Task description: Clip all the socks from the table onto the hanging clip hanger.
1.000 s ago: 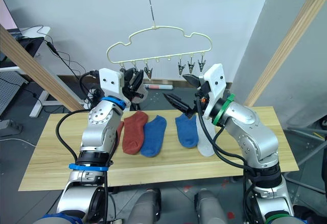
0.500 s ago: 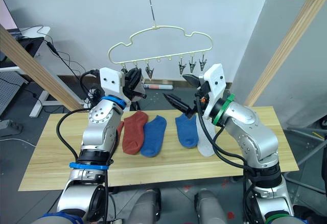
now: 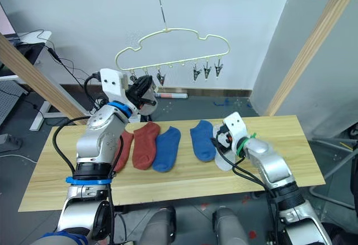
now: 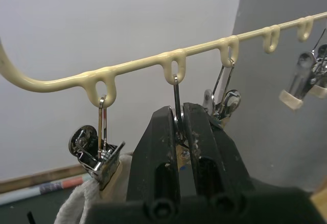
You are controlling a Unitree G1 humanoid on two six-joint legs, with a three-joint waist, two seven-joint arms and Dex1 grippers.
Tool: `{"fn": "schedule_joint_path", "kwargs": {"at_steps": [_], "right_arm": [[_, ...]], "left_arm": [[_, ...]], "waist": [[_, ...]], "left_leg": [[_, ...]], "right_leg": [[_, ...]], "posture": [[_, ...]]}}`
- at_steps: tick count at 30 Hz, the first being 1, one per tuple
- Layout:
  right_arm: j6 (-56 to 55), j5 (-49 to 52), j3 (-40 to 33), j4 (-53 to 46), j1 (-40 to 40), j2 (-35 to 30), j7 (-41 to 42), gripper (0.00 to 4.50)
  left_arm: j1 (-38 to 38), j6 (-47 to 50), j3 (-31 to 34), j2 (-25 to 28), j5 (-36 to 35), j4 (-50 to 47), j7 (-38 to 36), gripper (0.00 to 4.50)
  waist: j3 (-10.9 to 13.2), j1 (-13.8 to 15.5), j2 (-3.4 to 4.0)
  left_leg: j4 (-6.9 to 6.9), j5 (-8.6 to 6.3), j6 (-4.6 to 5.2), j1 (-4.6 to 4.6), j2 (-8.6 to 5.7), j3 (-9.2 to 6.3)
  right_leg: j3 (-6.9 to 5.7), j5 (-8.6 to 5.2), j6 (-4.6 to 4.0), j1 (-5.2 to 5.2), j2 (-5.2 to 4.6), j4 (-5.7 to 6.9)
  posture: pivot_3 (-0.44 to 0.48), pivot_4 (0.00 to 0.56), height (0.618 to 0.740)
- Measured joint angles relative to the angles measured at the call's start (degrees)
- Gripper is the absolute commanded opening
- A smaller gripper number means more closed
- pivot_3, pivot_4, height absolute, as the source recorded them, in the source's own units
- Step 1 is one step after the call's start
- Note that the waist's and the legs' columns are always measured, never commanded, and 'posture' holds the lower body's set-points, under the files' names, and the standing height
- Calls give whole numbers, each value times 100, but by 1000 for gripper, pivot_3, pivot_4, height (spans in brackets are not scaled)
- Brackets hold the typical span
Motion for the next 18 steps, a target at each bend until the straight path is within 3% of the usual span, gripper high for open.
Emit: {"fn": "schedule_joint_path", "kwargs": {"at_steps": [7,10,18], "right_arm": [[-993,-573,-37,2033,-674,514,-125,4500],[-1265,-565,-248,2449,-754,737,-72,3890],[-1686,-663,-300,2499,-489,666,195,1141]], "left_arm": [[191,308,92,30,-142,-416,26,4],[234,350,106,14,-150,-492,73,0],[306,521,162,23,-203,-636,123,0]], "waist": [[0,20,0],[-2,29,-2],[-3,52,-2]], "left_leg": [[-1,0,-1,0,1,-2],[-1,0,-1,6,1,0],[1,-1,0,58,0,-5]], "right_leg": [[-1,0,-1,2,2,-1],[2,1,0,9,0,-2],[-2,4,2,70,0,-11]], "posture": [[4,225,740],[11,224,740],[15,225,740]]}}
